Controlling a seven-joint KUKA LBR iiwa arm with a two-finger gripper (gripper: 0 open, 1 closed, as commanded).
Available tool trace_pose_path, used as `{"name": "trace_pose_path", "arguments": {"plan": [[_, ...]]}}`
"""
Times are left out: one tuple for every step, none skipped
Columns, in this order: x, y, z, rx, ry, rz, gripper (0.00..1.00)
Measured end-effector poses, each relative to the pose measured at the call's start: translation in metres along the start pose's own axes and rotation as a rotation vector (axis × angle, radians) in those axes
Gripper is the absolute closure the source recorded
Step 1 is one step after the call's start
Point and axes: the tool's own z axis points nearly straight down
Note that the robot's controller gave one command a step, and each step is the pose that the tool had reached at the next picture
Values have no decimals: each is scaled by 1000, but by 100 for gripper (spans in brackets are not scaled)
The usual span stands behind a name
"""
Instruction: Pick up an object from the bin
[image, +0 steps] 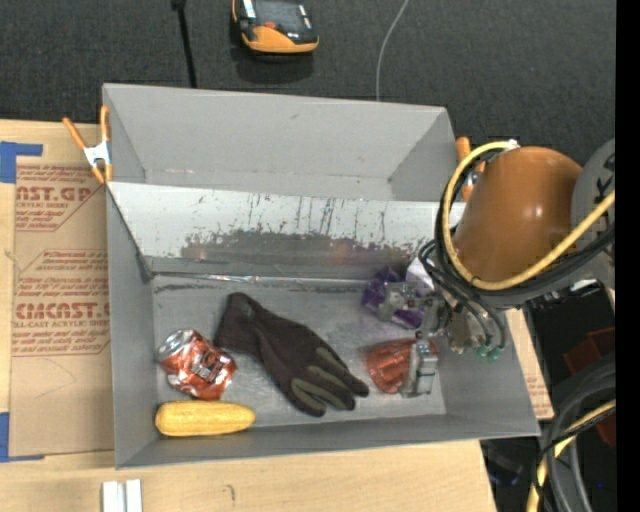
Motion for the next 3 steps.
{"name": "trace_pose_path", "arguments": {"plan": [[-2, 0, -4, 0, -9, 0, 0], [-5, 36, 60, -1, -12, 105, 0], [-12, 79, 62, -3, -9, 89, 0]]}}
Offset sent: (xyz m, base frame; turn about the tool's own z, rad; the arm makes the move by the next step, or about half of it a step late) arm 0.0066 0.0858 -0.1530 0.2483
